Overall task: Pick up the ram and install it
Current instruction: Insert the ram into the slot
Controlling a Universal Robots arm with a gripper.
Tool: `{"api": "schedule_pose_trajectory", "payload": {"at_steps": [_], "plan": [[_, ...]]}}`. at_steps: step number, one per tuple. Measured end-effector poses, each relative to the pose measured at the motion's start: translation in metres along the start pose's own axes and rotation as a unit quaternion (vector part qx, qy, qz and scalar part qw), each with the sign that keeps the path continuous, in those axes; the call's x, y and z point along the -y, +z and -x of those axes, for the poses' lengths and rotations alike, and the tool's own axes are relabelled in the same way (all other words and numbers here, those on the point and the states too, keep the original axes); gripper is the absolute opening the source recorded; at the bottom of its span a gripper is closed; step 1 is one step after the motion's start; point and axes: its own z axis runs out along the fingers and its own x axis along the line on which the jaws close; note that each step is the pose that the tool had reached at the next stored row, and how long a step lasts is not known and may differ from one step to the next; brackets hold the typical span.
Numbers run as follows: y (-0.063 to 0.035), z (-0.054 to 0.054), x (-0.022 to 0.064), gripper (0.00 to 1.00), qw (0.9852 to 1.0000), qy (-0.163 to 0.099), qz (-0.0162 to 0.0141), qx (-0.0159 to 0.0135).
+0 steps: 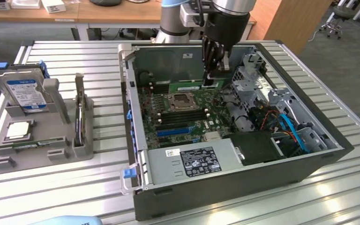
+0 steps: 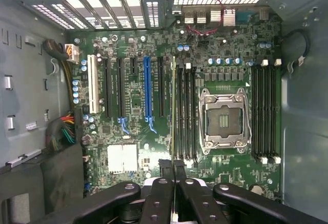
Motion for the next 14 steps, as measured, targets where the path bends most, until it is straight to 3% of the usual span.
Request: {"api": "schedule_pose_trajectory", "payload": {"at_steps": [14], "plan": [[0.0136, 0.000, 0.0002, 0.11, 1.0000, 0.000, -0.0026, 0.0001]]}}
